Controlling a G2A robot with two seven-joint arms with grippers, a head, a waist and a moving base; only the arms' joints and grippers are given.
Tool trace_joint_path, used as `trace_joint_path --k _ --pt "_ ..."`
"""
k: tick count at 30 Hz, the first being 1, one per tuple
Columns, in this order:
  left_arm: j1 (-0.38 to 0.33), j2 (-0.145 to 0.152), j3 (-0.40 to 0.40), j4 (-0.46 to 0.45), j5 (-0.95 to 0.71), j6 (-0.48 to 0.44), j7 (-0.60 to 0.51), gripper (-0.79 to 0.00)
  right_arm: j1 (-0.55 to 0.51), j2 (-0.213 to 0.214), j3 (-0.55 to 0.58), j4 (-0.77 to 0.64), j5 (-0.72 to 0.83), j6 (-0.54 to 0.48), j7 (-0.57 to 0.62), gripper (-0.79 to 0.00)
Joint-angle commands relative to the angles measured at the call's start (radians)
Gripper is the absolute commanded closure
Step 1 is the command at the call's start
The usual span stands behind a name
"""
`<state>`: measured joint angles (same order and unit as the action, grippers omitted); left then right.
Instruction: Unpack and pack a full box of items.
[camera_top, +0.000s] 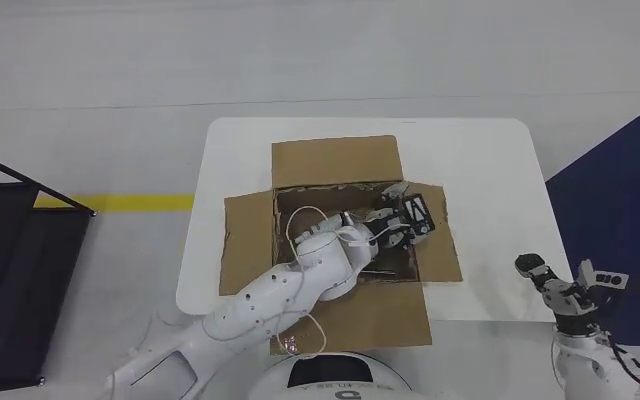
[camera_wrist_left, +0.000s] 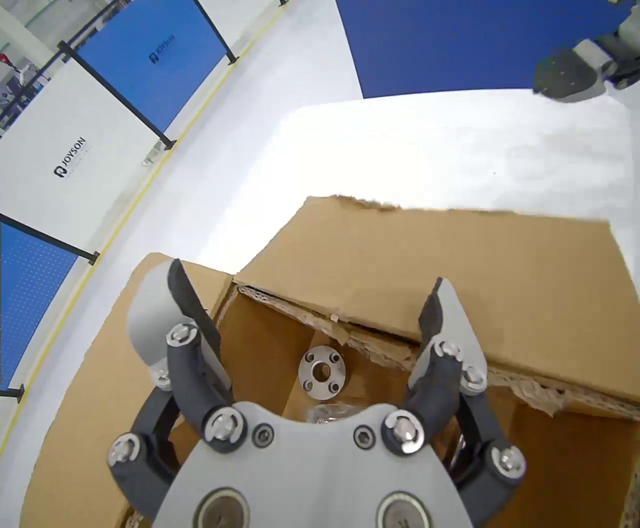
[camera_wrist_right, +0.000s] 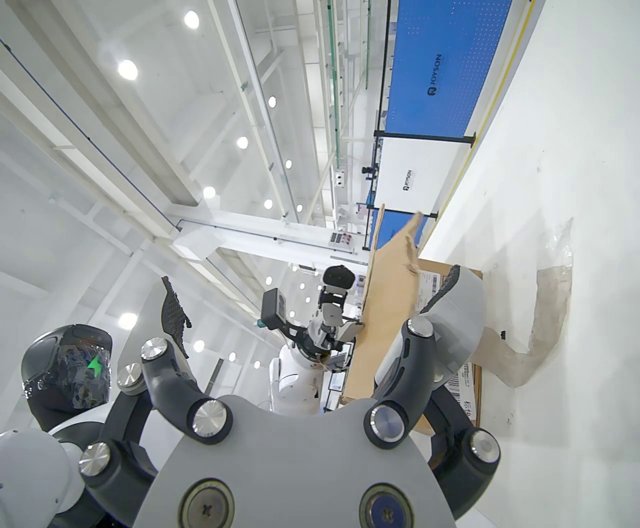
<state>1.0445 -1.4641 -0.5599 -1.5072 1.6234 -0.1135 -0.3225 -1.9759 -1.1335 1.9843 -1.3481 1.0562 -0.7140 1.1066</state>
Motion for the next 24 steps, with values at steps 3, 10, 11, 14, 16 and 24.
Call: trace_joint_path --k 3,10,11,14,16,24 --pt "-0.028 -0.023 0.007 0.03 -0.01 0.042 0.023 -0.785 0.012 -0.009 0.044 0.0 0.0 0.031 0.031 -0.785" --pt "0.032 0.007 -0.143 -0.096 0.007 0.093 0.055 -0.785 0.021 -0.025 0.131 -0.076 -0.028 0.073 0.073 -0.785" --pt "0.06 0.018 -0.184 -0.134 0.01 0.093 0.06 -0.785 0.019 -0.028 0.143 -0.1 -0.039 0.077 0.077 -0.785" --pt "0.16 0.053 -0.318 -0.257 0.017 0.089 0.068 -0.785 0.022 -0.032 0.169 -0.184 -0.081 0.089 0.089 -0.785" --pt "0.233 0.073 -0.397 -0.339 0.026 0.073 0.084 -0.785 0.037 -0.032 0.179 -0.232 -0.107 0.103 0.103 -0.785" --pt "0.458 0.127 -0.707 -0.557 0.01 -0.008 0.159 -0.785 0.183 -0.02 0.09 -0.353 -0.23 0.167 0.166 -0.785"
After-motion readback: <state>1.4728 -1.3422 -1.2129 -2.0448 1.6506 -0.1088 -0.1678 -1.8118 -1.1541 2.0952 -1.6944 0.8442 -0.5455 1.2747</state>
